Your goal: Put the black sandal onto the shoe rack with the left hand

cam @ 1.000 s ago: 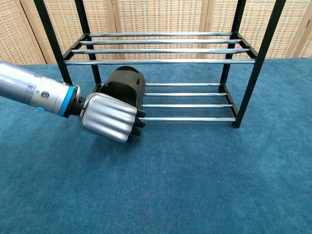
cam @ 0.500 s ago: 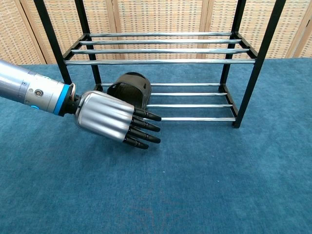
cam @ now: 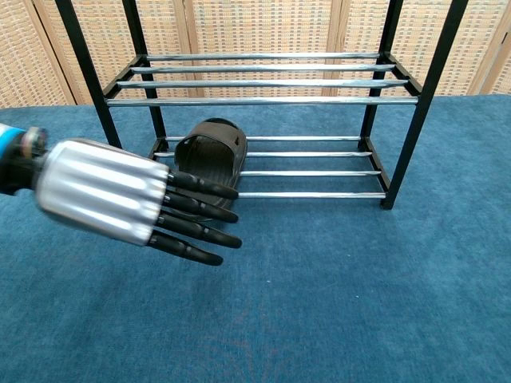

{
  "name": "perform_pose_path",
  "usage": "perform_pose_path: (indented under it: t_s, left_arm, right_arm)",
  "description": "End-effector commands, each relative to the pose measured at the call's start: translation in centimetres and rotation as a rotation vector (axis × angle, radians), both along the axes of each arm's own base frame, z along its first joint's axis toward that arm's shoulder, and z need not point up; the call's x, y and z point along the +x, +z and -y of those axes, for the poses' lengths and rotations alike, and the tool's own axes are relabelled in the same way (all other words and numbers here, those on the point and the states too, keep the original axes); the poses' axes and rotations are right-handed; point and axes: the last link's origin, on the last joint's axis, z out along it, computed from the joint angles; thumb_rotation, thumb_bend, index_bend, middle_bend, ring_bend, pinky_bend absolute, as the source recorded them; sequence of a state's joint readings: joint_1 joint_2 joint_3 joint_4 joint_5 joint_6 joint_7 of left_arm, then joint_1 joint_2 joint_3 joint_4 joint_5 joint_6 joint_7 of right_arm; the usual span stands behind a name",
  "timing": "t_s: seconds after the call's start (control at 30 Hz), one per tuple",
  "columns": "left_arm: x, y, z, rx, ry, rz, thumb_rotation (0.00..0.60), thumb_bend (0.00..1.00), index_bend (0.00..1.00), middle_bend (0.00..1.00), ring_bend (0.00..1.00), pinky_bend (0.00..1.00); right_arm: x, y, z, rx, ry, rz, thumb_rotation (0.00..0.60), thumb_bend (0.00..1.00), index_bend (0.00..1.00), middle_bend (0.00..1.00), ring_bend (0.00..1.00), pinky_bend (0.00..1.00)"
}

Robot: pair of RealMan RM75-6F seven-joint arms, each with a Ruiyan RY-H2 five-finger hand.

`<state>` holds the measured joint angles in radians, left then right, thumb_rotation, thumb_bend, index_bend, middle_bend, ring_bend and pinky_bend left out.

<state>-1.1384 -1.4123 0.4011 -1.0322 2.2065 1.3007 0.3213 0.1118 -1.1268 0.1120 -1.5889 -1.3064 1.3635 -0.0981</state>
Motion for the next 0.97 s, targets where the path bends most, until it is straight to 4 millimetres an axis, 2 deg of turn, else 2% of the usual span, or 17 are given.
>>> perform_pose_path:
  t_s: [0.03,0.1,0.2,0.27,0.3,0.5,0.6,0.77,0.97]
  left_arm:
    - [-2.7,3.7,3.4,-0.046,0.143,0.152,0.6,0.14,0.05,0.0,0.0,0.0]
    - [-4.1,5.0,4.7,-0.049,0.234,0.237,0.6,0.14,0.05,0.0,0.0,0.0]
    - [-6.8,6.7,6.5,0.038,0.418,0.329,0.6,0.13,0.01,0.0,0.0,0.0]
    - [-8.6,7.7,8.3,0.108,0.6,0.399,0.6,0.13,0.0,0.0,0.0,0.0]
    - [-9.9,8.8,9.6,0.169,0.756,0.476,0.6,0.13,0.0,0.0,0.0,0.0]
    - [-12.5,10.6,11.8,0.345,1.205,0.748,0.6,0.13,0.0,0.0,0.0,0.0]
    - [-13.2,11.3,12.8,0.414,1.383,0.884,0.6,0.12,0.0,0.0,0.0,0.0]
    - [-13.7,12.9,13.8,0.566,1.546,0.992,0.6,0.12,0.0,0.0,0.0,0.0]
    - [-13.8,14.0,13.7,0.576,1.558,1.027,0.6,0.12,0.0,0.0,0.0,0.0]
  right_arm:
    - [0.2,0.1,-0.2,-0.002,0.006,0.003,0.6,0.0,0.0,0.0,0.0,0.0]
    - [0.2,0.1,-0.3,-0.003,0.009,0.004,0.6,0.0,0.0,0.0,0.0,0.0]
    - [0.4,0.1,-0.4,-0.004,0.013,0.005,0.6,0.0,0.0,0.0,0.0,0.0]
    - [0.6,0.1,-0.5,-0.004,0.019,0.004,0.6,0.0,0.0,0.0,0.0,0.0]
    - [0.7,0.0,-0.6,-0.004,0.026,0.0,0.6,0.0,0.0,0.0,0.0,0.0]
    - [1.3,-0.3,-0.9,0.003,0.043,-0.015,0.6,0.0,0.0,0.0,0.0,0.0]
    - [1.4,-0.3,-1.2,0.01,0.046,-0.025,0.6,0.0,0.0,0.0,0.0,0.0]
    - [1.7,-0.1,-1.5,-0.004,0.055,-0.019,0.6,0.0,0.0,0.0,0.0,0.0]
    - [1.9,0.2,-1.6,-0.014,0.062,-0.016,0.6,0.0,0.0,0.0,0.0,0.0]
